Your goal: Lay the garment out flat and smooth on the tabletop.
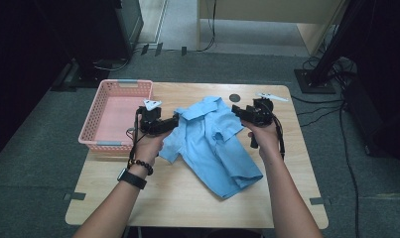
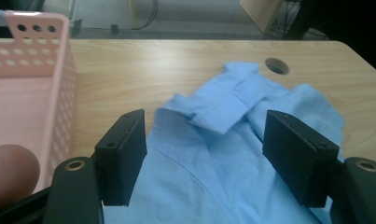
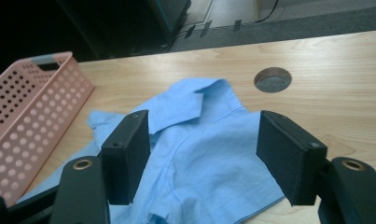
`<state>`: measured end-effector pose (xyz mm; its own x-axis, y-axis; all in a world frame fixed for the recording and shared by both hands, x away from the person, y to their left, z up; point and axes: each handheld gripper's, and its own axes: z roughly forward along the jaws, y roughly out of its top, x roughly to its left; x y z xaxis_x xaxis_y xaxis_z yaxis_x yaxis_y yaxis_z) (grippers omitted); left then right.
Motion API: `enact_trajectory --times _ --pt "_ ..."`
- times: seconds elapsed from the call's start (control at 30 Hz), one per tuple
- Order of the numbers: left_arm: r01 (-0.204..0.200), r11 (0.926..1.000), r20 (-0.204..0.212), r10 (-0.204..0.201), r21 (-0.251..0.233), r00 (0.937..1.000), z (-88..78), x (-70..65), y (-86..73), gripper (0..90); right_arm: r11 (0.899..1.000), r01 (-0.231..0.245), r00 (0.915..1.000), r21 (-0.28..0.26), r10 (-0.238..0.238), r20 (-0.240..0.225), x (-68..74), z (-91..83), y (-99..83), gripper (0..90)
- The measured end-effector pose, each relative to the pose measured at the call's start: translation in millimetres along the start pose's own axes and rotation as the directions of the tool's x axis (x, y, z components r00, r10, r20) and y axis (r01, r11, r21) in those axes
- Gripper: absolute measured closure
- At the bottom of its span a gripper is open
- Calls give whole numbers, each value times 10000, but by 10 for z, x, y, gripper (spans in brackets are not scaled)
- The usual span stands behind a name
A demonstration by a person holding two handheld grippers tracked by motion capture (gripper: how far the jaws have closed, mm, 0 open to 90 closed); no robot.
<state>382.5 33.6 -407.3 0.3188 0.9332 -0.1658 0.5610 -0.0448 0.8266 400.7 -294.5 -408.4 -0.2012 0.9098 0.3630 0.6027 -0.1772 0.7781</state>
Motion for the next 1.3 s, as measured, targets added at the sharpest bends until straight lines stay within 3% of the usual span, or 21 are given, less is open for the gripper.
enact_trajectory --times 0.3,0.43,0.57,0.93,1.03,1.17,1.23,1.3 --pt "-441 9966 716 390 699 9967 56 -230 -344 288 9939 929 9949 595 -904 -438 201 40 -262 347" --pt "-770 9919 733 697 1015 9949 81 -358 -544 287 9872 1310 9904 914 -1261 -572 249 52 -440 344" --pt "-753 9870 667 663 1419 9956 123 -428 -758 287 9839 1348 9898 1176 -1280 -632 258 55 -615 345" --pt "-1 9796 401 -81 2008 9992 104 -504 -1115 287 9686 1653 9855 1856 -1549 -696 371 180 -933 348" --pt "49 9764 341 -126 2159 9993 141 -530 -1148 287 9681 1500 9882 2009 -1405 -606 411 252 -971 352" --pt "383 9745 373 -477 2213 9982 192 -523 -1140 300 9719 1349 9908 1927 -1299 -386 449 334 -978 402" --pt "666 9704 487 -800 2321 9956 213 -514 -1140 329 9755 1067 9943 1925 -1037 -254 437 384 -969 446" --pt "636 9709 280 -720 2311 9970 230 -532 -1149 356 9785 672 9977 1951 -638 -237 419 434 -957 463"
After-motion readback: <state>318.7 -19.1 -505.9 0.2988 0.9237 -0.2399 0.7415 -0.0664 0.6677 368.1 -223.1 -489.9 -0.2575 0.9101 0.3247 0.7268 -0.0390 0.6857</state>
